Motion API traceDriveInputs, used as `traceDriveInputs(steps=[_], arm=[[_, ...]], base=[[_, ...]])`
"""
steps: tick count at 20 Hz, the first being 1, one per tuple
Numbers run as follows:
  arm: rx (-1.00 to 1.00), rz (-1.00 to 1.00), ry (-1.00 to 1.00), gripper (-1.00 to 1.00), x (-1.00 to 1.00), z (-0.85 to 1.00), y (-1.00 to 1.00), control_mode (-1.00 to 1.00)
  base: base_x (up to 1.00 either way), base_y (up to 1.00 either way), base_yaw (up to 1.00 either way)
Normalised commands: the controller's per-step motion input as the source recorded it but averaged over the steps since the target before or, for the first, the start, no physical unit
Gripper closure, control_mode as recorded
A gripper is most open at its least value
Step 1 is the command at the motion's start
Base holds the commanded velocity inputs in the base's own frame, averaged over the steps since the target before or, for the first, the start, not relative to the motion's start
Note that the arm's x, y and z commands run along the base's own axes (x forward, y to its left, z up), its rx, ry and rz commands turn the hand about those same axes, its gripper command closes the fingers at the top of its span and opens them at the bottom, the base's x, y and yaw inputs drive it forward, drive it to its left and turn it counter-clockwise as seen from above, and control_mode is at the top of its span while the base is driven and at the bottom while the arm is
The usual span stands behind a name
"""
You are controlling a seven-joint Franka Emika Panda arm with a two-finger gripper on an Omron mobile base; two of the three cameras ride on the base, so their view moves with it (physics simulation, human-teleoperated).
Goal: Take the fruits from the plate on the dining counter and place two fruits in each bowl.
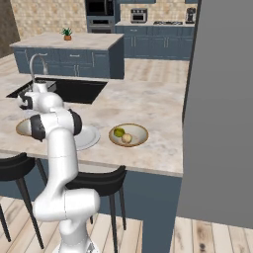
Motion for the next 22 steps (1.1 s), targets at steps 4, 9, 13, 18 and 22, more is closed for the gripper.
traceDriveInputs(steps=[4,9,13,18,22], arm=[[0.0,0.0,0.0,-1.0,-0.23,0.0,-0.02,-1.0],[0.0,0.0,0.0,-1.0,-0.1,0.0,0.0,-1.0],[0.0,0.0,0.0,-1.0,0.0,0.09,-0.15,-1.0],[0.02,0.0,0.0,-1.0,-0.08,0.28,-0.75,-1.0],[0.01,0.0,-0.06,-1.0,-0.28,0.08,-1.0,-1.0]], base=[[0.0,0.0,0.0],[0.0,0.0,0.0],[0.0,0.0,0.0],[0.0,0.0,0.0],[0.0,0.0,0.0]])
